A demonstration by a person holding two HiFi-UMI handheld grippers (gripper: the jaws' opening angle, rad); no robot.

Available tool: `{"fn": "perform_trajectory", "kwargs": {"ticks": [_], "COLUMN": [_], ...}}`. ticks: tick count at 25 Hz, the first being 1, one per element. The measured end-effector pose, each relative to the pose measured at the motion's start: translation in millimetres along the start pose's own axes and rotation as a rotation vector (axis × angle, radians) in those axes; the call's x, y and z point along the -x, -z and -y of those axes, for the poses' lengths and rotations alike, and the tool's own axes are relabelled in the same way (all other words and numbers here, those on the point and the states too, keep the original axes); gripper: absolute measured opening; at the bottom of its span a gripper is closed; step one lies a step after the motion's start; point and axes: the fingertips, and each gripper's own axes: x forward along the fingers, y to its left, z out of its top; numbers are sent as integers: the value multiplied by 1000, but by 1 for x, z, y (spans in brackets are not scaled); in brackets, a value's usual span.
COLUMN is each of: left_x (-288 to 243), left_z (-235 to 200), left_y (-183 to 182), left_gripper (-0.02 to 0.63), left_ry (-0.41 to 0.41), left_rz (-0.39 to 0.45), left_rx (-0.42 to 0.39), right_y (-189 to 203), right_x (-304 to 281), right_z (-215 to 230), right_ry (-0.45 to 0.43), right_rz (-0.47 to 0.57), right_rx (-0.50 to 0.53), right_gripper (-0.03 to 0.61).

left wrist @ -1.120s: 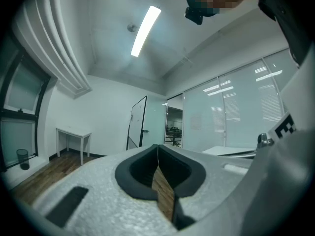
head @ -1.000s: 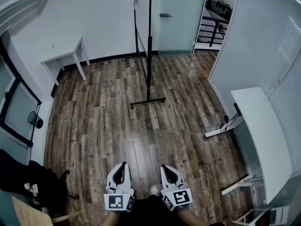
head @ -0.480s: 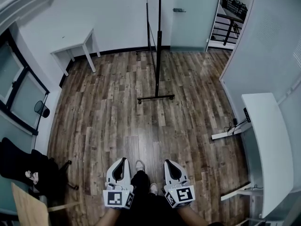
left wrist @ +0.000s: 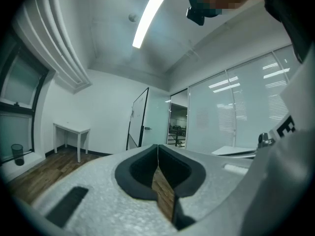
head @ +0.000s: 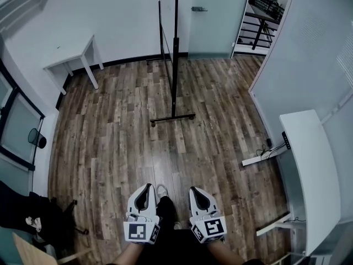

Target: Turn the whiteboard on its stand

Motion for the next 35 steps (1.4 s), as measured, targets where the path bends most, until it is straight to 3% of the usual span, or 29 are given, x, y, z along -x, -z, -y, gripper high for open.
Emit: {"fn": "perform_trajectory", "kwargs": {"ticks": [15, 27, 35], "left_x": [-182, -243, -301], "left_z": [-115, -183, -206], "left_y": [-28, -41, -39], "left_gripper": [18, 18, 18], "left_ry": [71, 57, 28], "left_rz": [2, 40, 44], "left_rx": [25, 52, 45], "right_y": [-42, -60, -68], "right_x": [-205, -316, -385], "right_z": [26, 28, 66], "right_ry": [45, 56, 43], "right_rz": [-30, -23, -5], "right_rx": [49, 66, 63], "right_gripper": [12, 14, 14]}}
